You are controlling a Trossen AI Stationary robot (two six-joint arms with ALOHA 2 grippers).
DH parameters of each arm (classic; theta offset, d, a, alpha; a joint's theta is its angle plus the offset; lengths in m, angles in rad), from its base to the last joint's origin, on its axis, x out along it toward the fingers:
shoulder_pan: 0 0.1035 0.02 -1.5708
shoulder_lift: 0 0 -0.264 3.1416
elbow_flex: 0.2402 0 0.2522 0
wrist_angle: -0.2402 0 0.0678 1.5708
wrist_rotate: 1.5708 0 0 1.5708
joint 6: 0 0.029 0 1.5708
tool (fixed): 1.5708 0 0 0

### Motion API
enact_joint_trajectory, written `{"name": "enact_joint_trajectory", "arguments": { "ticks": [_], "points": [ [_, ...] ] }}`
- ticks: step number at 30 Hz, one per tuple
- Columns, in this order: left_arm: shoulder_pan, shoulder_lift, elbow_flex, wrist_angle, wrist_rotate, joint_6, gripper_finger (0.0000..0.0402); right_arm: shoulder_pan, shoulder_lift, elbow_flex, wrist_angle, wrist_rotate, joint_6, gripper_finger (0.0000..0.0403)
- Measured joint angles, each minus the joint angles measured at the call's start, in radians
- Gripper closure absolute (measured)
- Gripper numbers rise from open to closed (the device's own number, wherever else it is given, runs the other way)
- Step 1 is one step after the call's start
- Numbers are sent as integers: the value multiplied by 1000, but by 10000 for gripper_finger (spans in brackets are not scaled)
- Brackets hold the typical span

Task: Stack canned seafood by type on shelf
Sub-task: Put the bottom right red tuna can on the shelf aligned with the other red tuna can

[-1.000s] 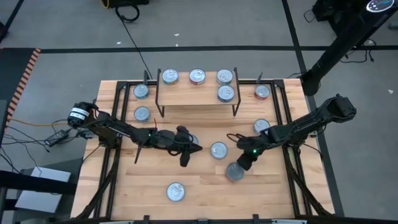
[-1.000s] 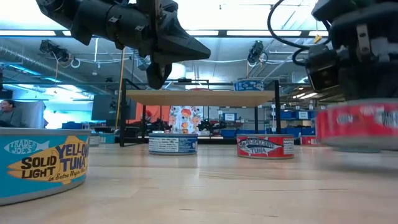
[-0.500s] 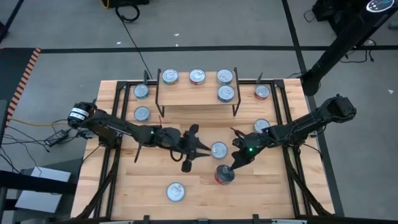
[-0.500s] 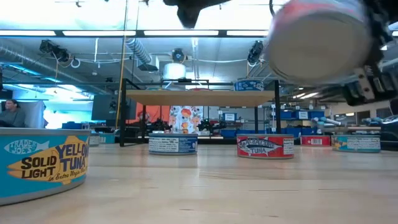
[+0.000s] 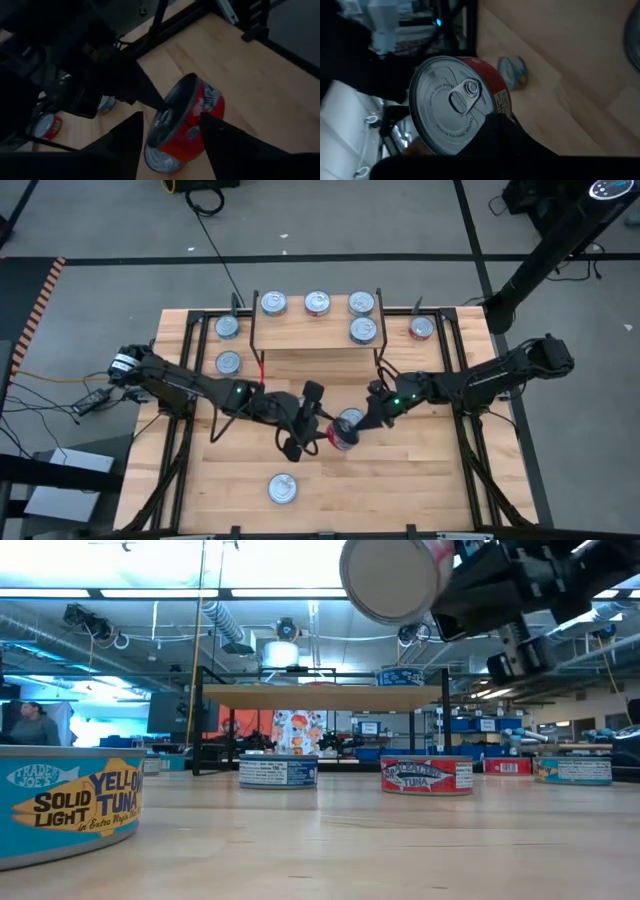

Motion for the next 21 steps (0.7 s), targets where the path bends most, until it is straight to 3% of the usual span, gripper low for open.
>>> {"name": "enact_joint_trajectory", "arguments": {
  "ticks": [7,21],
  "points": [
    [-26,0,2,-1,-127,40,169,-48,-1,0,31,-41,-1,402],
    [-48,0,3,14,-174,289,150,-99,-1,0,95,-122,31,402]
  ]
}}
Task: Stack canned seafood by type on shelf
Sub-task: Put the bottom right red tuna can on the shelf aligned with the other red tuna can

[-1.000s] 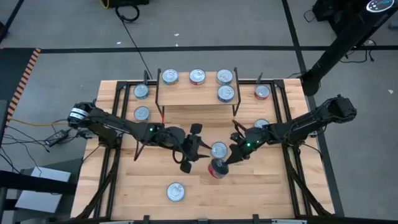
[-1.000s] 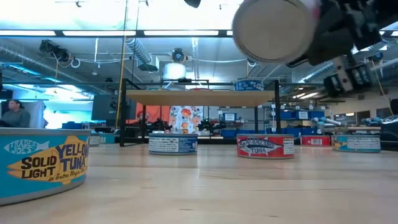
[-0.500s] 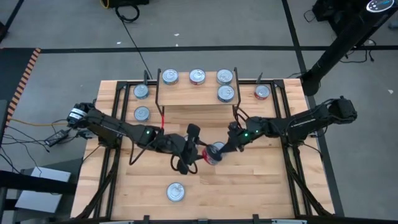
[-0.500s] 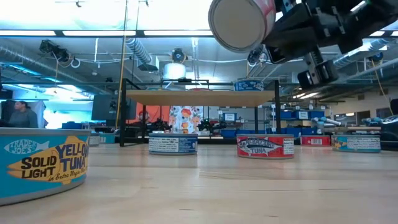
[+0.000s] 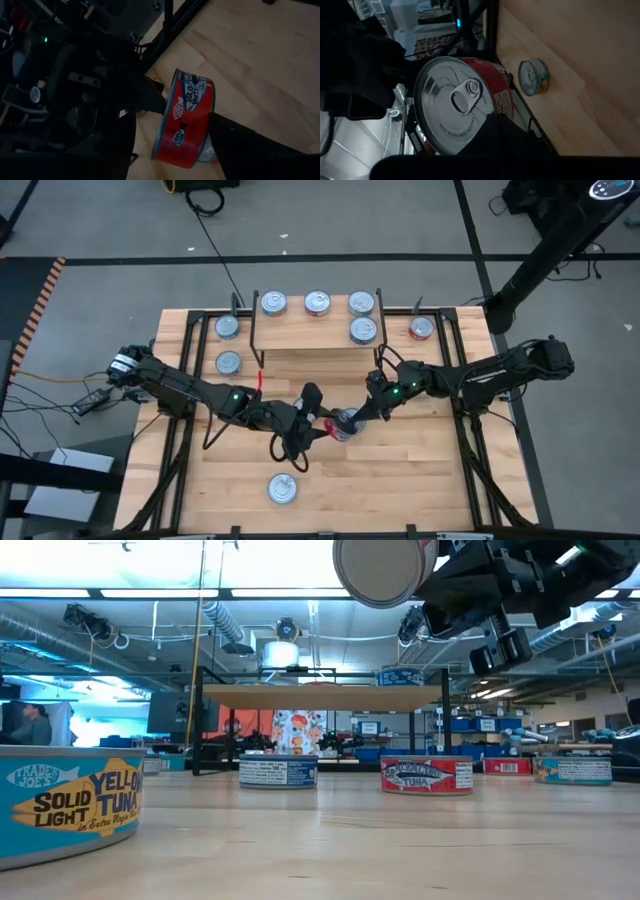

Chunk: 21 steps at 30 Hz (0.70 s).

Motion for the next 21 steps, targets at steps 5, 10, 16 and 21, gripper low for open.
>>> {"name": "enact_joint_trajectory", "arguments": {
  "ticks": [5,10,16,21],
  "points": [
    [0,0,0,0,-4,34,150,-9,0,0,3,-17,3,402],
    [0,0,0,-1,-9,35,150,-20,0,0,3,-35,3,402],
    [0,0,0,-13,-22,35,150,-33,0,0,4,-57,11,402],
    [-1,0,0,-34,-25,33,150,-45,0,0,4,-75,11,402]
  ]
}}
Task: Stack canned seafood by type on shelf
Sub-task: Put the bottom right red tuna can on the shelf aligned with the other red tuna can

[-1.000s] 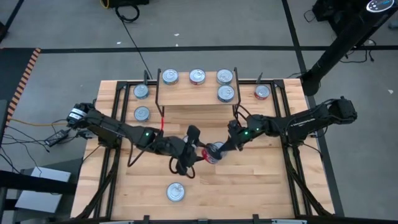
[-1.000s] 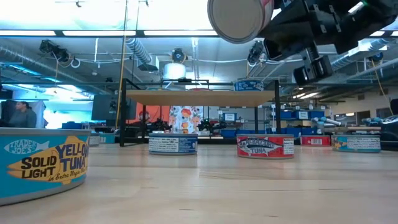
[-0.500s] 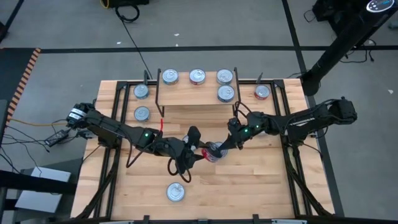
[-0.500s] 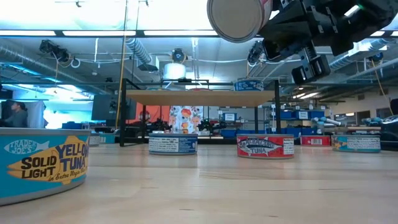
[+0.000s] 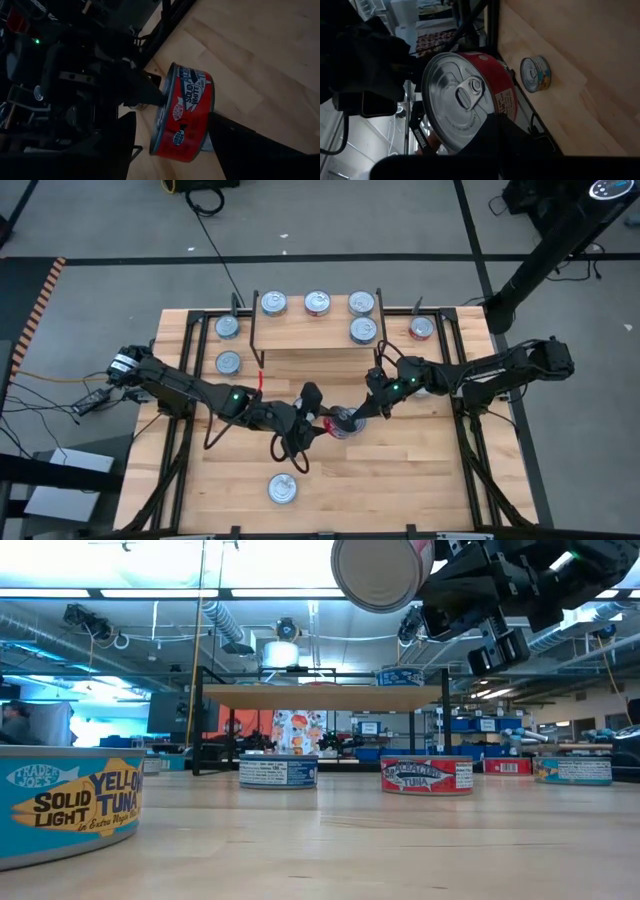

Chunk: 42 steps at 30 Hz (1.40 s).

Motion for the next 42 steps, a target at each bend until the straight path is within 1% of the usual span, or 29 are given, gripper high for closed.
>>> {"name": "enact_joint_trajectory", "arguments": {
  "ticks": [17,21,27,32,36,42],
  "points": [
    [-10,0,0,7,-14,0,151,-7,0,0,2,-25,6,402],
    [-10,0,-1,28,-14,37,151,-7,0,0,1,-27,6,402],
    [-9,33,-1,43,11,53,152,-7,0,0,0,-30,6,402],
    [-9,46,-2,42,7,53,154,-7,0,0,3,-30,6,402],
    [-9,46,-1,43,-7,53,172,-7,0,0,6,-30,6,402],
    [-9,46,-1,43,-10,55,232,-7,0,0,6,-30,5,402]
  ]
}}
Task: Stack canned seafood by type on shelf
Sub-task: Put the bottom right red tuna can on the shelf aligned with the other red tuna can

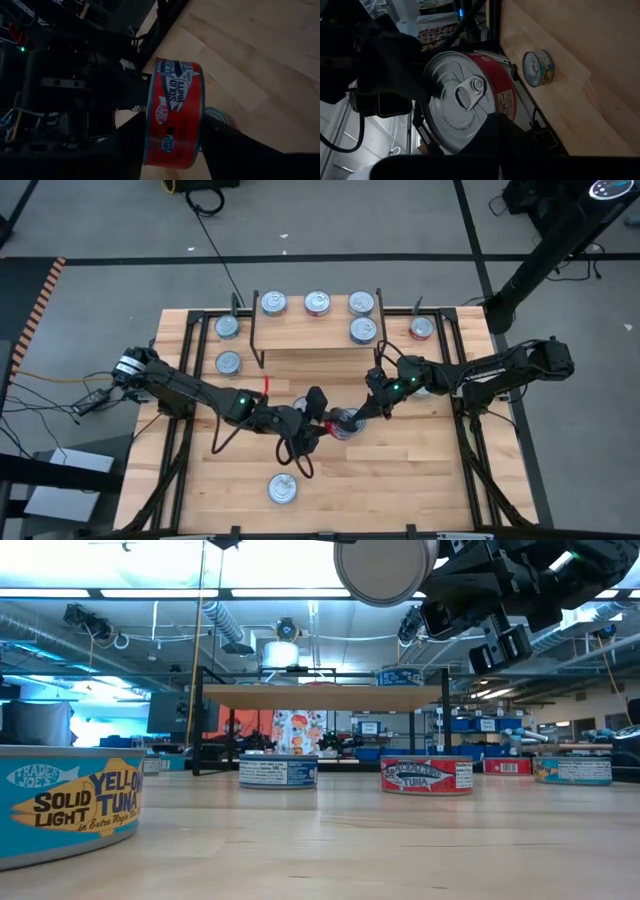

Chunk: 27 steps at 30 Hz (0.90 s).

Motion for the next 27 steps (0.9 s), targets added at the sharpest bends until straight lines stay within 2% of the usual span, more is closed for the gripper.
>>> {"name": "enact_joint_trajectory", "arguments": {
  "ticks": [3,8,11,15,22,25,27],
  "points": [
    [0,0,0,0,-1,10,254,0,0,0,0,0,-3,402],
    [-1,0,0,14,-15,69,254,0,0,0,2,0,-30,394],
    [-1,0,13,-8,-27,78,254,0,0,0,3,13,-50,371],
    [-1,0,31,-23,-53,95,254,0,0,2,12,37,-53,318],
    [-3,-1,44,-28,-186,128,254,-29,-24,1,83,61,-101,232],
    [-4,-1,44,-29,-277,127,254,-48,-67,3,68,89,-179,226],
    [-4,-2,46,-27,-346,118,254,-62,-100,4,55,109,-245,237]
  ]
}}
